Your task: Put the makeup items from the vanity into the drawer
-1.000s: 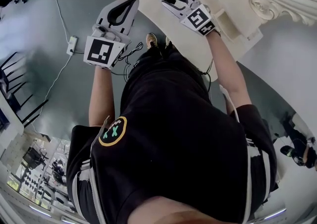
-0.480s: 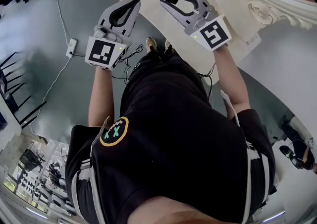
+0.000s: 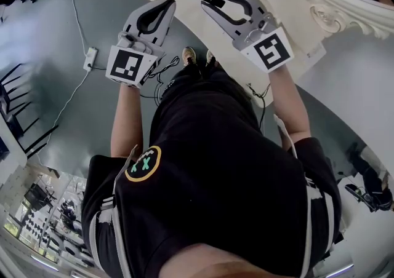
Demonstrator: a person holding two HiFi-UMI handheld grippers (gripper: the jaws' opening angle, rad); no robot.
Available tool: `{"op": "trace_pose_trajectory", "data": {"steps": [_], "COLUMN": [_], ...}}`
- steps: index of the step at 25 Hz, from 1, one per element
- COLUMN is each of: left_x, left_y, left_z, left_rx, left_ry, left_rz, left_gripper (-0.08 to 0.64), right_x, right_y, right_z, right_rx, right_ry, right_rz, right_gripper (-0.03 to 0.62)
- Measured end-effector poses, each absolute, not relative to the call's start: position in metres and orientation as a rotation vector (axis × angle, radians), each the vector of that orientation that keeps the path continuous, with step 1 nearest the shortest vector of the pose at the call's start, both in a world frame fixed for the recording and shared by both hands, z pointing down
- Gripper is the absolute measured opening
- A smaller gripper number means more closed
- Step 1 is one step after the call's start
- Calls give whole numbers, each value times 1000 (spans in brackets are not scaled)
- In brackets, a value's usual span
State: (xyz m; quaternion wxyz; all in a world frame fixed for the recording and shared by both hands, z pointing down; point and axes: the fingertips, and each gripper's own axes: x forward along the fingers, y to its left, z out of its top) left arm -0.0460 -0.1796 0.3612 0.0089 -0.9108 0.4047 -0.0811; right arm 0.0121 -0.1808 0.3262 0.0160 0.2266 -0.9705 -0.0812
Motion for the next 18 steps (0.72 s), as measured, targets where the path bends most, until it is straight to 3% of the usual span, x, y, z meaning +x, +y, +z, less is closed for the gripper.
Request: {"op": "trace_pose_trajectory", "data": {"steps": [18], "left_x": [-42], "left_y": [-178], "left_z": [372], "left_rx": [-2872], "left_ry": [1269], "left_rz": [-205], "left_gripper": [20], "right_x": [18], "right_y": [-185], "right_z": [344], "right_rx": [726], "right_ry": [-3048], "right_rz": [-240], "right_gripper": [118]}}
